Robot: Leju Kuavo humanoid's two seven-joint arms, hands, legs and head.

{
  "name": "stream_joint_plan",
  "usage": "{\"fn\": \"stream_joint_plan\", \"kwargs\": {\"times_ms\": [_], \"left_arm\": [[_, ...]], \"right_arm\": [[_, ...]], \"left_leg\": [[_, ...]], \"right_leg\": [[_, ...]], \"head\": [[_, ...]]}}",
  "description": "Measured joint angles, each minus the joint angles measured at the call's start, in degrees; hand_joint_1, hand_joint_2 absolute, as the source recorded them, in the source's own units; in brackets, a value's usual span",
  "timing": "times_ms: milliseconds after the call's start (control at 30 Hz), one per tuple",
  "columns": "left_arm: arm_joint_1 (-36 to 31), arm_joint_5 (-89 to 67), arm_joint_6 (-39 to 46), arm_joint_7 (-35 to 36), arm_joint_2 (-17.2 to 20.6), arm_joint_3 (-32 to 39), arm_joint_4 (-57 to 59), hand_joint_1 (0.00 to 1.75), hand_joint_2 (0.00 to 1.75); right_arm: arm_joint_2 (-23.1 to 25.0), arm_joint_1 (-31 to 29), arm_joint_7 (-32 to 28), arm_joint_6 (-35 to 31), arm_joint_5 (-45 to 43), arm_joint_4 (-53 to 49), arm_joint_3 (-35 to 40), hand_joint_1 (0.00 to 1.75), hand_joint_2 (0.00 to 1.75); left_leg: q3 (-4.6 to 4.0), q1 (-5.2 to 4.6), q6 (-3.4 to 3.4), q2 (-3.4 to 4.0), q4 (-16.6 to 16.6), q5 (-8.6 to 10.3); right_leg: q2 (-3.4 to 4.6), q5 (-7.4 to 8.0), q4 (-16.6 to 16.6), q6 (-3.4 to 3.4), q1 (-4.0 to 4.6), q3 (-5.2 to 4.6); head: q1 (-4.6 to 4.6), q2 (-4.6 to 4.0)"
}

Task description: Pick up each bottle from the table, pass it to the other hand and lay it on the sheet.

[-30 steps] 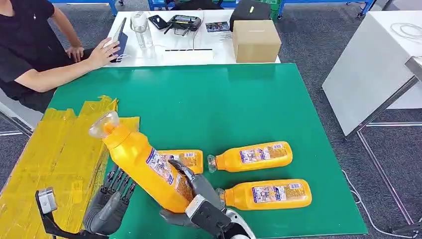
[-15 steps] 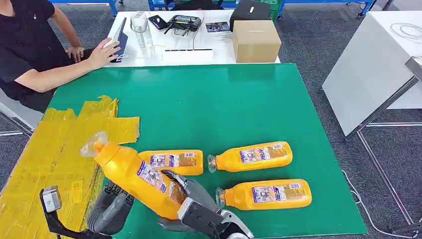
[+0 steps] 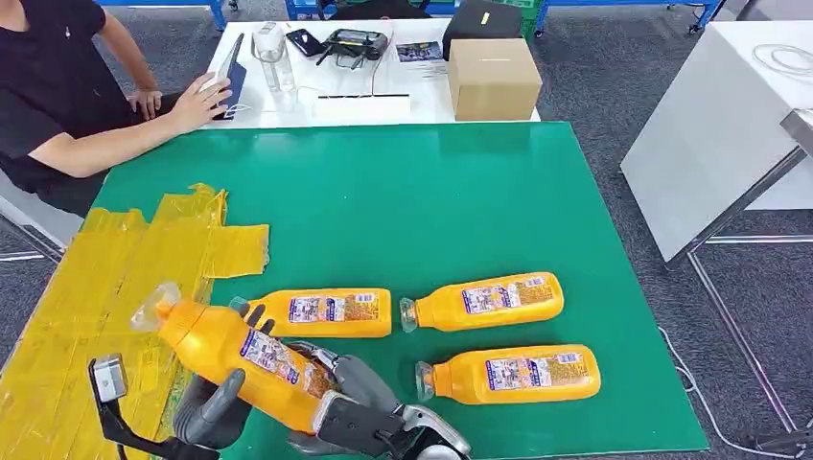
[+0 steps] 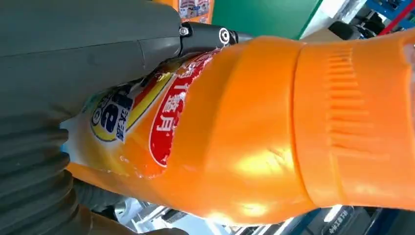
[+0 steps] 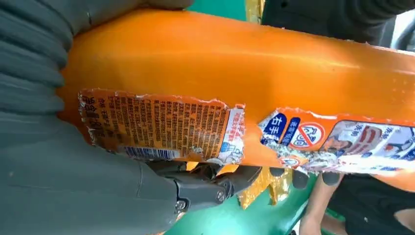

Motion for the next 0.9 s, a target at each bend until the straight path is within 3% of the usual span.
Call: {"fn": "stream_joint_plan", "kwargs": {"times_ms": [267, 300, 333, 867, 900], "left_arm": [[0.0, -0.8, 0.1, 0.0, 0.4, 0.0, 0.5, 0.00, 1.75], [0.0, -0.8, 0.1, 0.0, 0.4, 0.0, 0.5, 1.68, 1.75], [0.0, -0.8, 0.1, 0.0, 0.5, 0.0, 0.5, 1.75, 1.75], [-0.1, -2.1, 1.3, -1.6, 0.6, 0.0, 0.7, 1.75, 1.75], [-0.2, -2.3, 1.3, -1.6, 0.6, 0.0, 0.7, 1.75, 1.75]], "right_arm": [[0.0, -1.1, 0.1, 0.0, 0.0, 1.5, 1.2, 1.75, 1.75], [0.0, -1.1, 0.1, 0.0, 0.0, 1.6, 1.2, 1.75, 1.75], [0.0, -1.2, 0.1, 0.0, 0.0, 1.7, 1.2, 1.75, 1.75], [0.0, -1.6, 0.7, -1.1, 0.4, 2.1, 1.6, 1.75, 1.75], [0.0, -1.6, 0.8, -1.3, 0.5, 2.1, 1.6, 0.82, 1.75]], "left_leg": [[0.00, 0.00, 0.00, 0.00, 0.0, 0.00], [0.00, 0.00, 0.00, 0.00, 0.0, 0.00], [0.00, 0.00, 0.00, 0.00, 0.0, 0.00], [0.00, 0.00, 0.00, 0.00, 0.0, 0.00], [0.00, 0.00, 0.00, 0.00, 0.0, 0.00]], "right_leg": [[0.00, 0.00, 0.0, 0.00, 0.00, 0.00], [0.00, 0.00, 0.0, 0.00, 0.00, 0.00], [0.00, 0.00, 0.0, 0.00, 0.00, 0.00], [0.00, 0.00, 0.0, 0.00, 0.00, -0.01], [0.00, 0.00, 0.0, 0.00, 0.00, 0.00]], "head": [[-0.02, 0.00], [-0.02, 0.00], [-0.02, 0.00], [-0.02, 0.00], [0.00, 0.00]]}}
